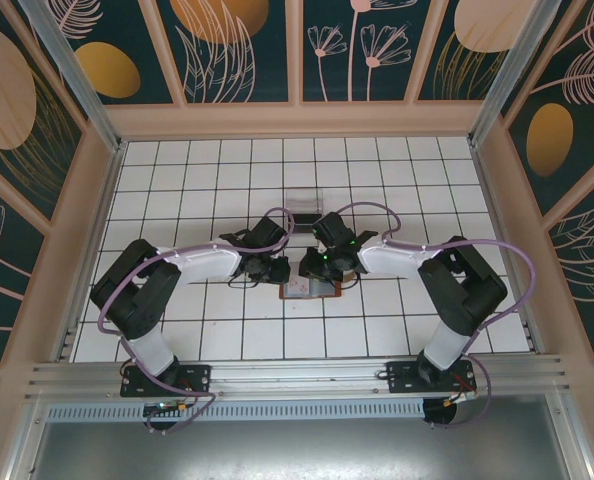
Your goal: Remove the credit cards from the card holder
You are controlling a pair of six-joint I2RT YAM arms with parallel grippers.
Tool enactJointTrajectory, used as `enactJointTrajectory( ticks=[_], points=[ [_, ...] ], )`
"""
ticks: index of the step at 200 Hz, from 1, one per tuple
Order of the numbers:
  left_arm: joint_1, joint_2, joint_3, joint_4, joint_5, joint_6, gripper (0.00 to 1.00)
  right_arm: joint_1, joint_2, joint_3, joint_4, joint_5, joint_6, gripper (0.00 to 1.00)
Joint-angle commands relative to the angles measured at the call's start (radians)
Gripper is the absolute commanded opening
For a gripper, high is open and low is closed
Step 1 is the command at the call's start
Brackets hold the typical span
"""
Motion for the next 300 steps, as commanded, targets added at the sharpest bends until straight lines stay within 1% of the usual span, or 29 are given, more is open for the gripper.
enactJointTrajectory(
  ticks=[1,48,86,125,146,155,206,216,264,289,293,300],
  points=[
    [-0.006,0.005,-0.027,-0.019,-0.021,0.005,0.18,-0.007,0.021,-0.017,0.025,-0.014,-0.02,0.23],
    [-0.006,0.0,-0.029,-0.019,-0.021,0.004,0.18,-0.005,0.041,-0.018,0.009,-0.004,-0.026,0.23],
    [-0.007,-0.009,-0.028,-0.025,-0.027,0.003,0.18,-0.001,0.041,0.008,-0.085,0.076,-0.043,0.23],
    [-0.007,-0.015,-0.018,-0.039,-0.029,0.001,0.18,0.006,0.024,0.025,-0.122,0.094,-0.047,0.23],
    [-0.007,-0.015,-0.011,-0.043,-0.029,-0.002,0.18,0.013,0.005,0.035,-0.11,0.086,-0.051,0.24],
    [-0.008,-0.049,-0.003,-0.048,-0.03,-0.003,0.18,0.013,-0.008,0.035,-0.101,0.081,-0.045,0.24],
    [-0.008,-0.084,0.041,-0.088,-0.041,-0.009,0.19,0.005,-0.063,0.039,-0.091,0.073,-0.036,0.24],
    [-0.007,-0.084,0.073,-0.091,-0.039,-0.01,0.2,0.003,-0.067,0.036,-0.09,0.073,-0.035,0.24],
    [-0.018,-0.044,0.099,-0.091,-0.026,-0.017,0.25,-0.003,-0.061,0.021,-0.073,0.058,-0.031,0.24],
    [-0.022,-0.027,0.097,-0.087,-0.023,-0.015,0.24,-0.004,-0.058,0.012,-0.066,0.055,-0.028,0.24],
    [-0.023,0.003,0.095,-0.085,-0.023,-0.015,0.23,-0.004,-0.058,0.013,-0.066,0.055,-0.028,0.24],
    [-0.023,0.011,0.092,-0.083,-0.024,-0.013,0.23,-0.005,-0.058,0.012,-0.067,0.056,-0.029,0.24]
  ],
)
